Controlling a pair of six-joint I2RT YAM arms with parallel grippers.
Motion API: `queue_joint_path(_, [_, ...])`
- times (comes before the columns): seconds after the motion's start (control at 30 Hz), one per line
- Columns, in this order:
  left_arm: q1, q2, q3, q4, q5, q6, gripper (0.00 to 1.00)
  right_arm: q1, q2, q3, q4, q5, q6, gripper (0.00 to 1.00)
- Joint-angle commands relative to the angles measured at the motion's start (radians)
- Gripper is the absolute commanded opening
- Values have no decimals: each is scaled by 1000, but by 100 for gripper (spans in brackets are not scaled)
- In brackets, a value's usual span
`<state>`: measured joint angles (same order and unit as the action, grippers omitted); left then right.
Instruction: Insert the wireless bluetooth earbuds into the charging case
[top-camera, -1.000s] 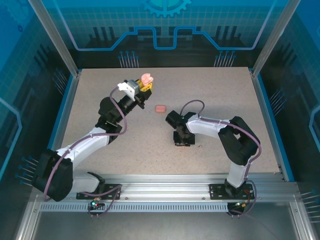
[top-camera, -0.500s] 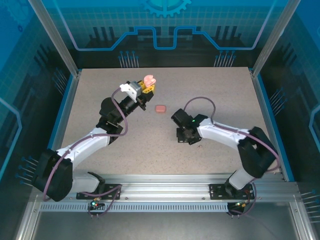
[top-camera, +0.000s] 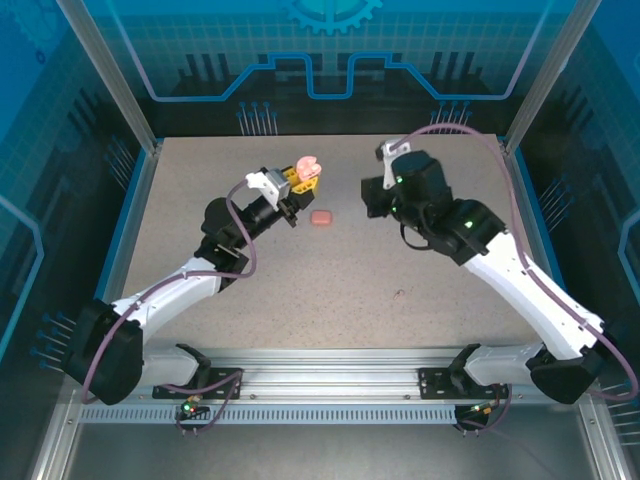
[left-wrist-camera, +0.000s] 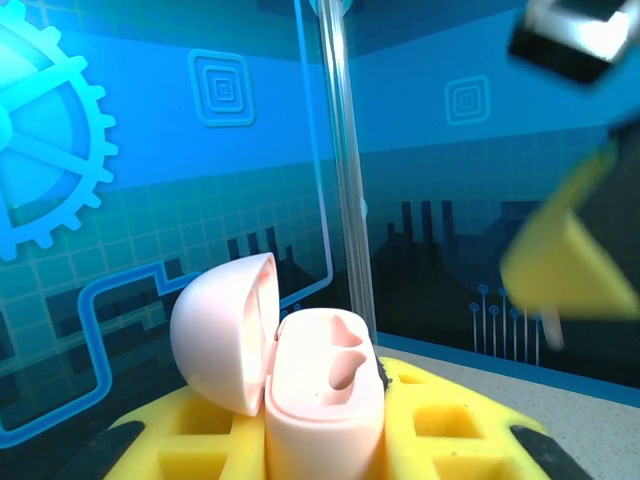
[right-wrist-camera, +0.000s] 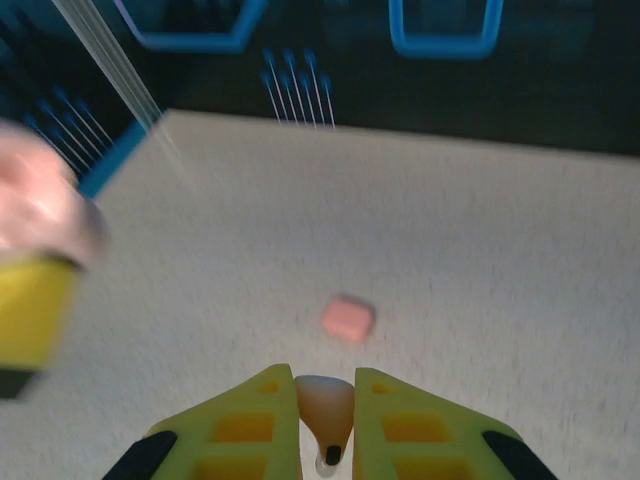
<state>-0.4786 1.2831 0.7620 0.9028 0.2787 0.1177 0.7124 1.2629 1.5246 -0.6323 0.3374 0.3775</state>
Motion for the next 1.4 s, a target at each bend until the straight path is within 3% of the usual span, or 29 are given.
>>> queue_joint_path(0.0, [-16,-21,24,22,34,33,0,-11,5,93,26,-42,-136,15])
queue_joint_path(0.23, [-37,-17,38,-16,51,52,0,-7,50,172,105,-237,-214,14])
queue_joint_path(0.57, [-54,-16,46,-35,68,54,0,13,97,137,198,-387,-298,13])
queue_joint_path(1.37, [-60,-22,51,-44,70,59,0,16,90,-10,307,-391,-295,11])
